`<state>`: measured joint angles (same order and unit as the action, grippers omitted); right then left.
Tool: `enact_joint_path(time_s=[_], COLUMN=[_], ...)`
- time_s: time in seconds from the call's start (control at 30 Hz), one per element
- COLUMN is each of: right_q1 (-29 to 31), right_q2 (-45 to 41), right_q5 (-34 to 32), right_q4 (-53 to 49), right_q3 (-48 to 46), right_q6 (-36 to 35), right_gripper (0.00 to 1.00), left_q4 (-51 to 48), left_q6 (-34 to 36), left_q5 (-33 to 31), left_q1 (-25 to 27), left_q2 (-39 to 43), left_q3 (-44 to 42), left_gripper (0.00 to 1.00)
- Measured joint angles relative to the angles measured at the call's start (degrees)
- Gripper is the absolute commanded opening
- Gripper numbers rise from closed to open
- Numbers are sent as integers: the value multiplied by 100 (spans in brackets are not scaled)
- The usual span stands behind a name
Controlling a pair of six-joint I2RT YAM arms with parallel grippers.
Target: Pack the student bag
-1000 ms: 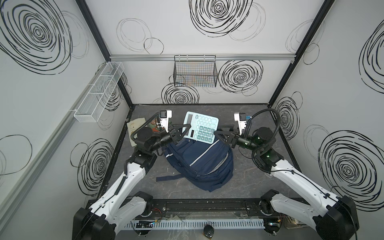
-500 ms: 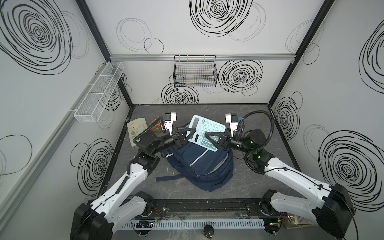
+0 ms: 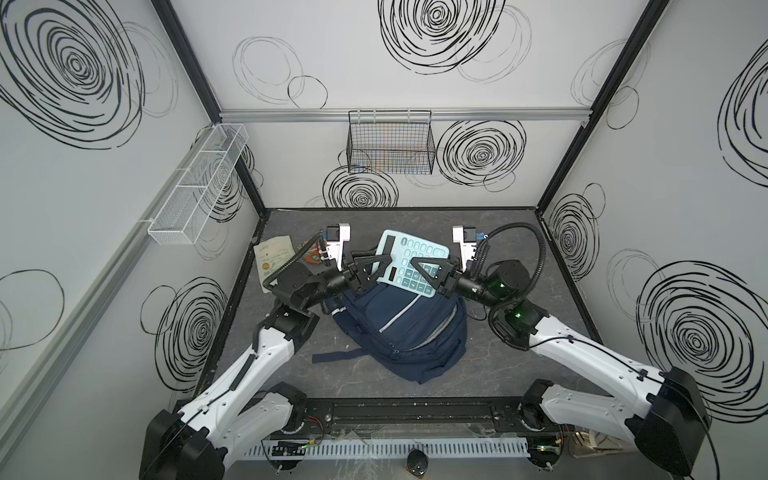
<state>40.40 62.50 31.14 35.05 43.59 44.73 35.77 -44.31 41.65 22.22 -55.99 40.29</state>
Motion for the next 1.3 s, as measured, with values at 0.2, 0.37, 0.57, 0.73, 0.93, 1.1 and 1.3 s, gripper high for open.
enact_joint_path(time_s=[0.2,0.37,0.57,0.73,0.93,1.1,1.3], right_q1=[-498,-1561,-2455,-2549,-2549,-2549,-2549], right_q2=[-450,-1196,-2295,-2870,-3075,-3029,-2881], right_q5=[-326,-863,-2035,-2614,-2796,-2774,-2522], right_q4=[-673,-1652,-3519,-4704,-5289,-5425,-5353], right_q3=[-20,-243,-616,-671,-844,-999,-1010], right_q6=[74,234,352,291,216,170,90], right_gripper=[0,0,0,0,0,0,0], left_q4=[-468,-1709,-3204,-4061,-4819,-5112,-5149], left_q6=[404,1722,3206,3810,4275,4529,4656], left_q5=[-284,-1228,-2780,-3856,-4992,-5635,-5921], left_q1=[-13,581,2262,3259,3917,3963,3947], left_q2=[166,278,-505,-1386,-2612,-2918,-2929], left_q3=[212,636,1392,1480,1886,1985,2074], left_gripper=[58,62,73,85,83,56,9])
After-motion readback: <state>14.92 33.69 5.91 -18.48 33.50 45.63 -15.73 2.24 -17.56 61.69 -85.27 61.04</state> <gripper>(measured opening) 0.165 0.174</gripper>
